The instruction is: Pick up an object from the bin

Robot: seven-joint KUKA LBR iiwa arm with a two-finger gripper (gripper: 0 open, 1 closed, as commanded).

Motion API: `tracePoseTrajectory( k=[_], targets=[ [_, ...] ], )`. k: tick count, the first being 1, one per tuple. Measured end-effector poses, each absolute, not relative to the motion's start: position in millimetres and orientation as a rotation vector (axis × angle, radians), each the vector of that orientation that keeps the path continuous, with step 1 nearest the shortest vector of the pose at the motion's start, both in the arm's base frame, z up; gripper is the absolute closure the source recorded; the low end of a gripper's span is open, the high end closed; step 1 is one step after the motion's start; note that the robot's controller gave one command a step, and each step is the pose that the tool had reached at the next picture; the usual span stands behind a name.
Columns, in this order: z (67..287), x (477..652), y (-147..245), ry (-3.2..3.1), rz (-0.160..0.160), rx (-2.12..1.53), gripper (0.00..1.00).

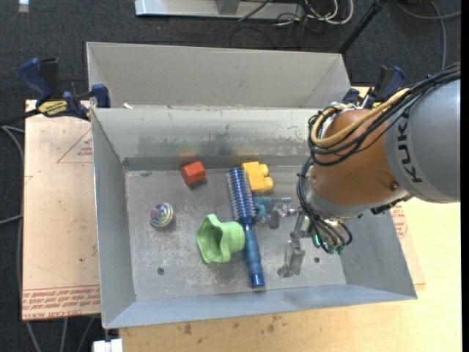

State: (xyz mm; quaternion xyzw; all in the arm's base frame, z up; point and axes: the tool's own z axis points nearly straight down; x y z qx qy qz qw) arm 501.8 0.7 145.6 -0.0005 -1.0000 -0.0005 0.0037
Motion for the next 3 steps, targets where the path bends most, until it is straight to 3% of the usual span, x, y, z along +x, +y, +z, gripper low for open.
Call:
tracePoseTrajectory(
  k=[1,2,3],
  targets=[
    [74.3,551.5,37.5,-3.119,-0.004,0.474,0.0],
    [171.3,561.6,21.1,-3.11,0.002,0.521,0.0],
    [79.2,581.2,37.2,-3.083,-0.005,0.642,0.0]
  ],
)
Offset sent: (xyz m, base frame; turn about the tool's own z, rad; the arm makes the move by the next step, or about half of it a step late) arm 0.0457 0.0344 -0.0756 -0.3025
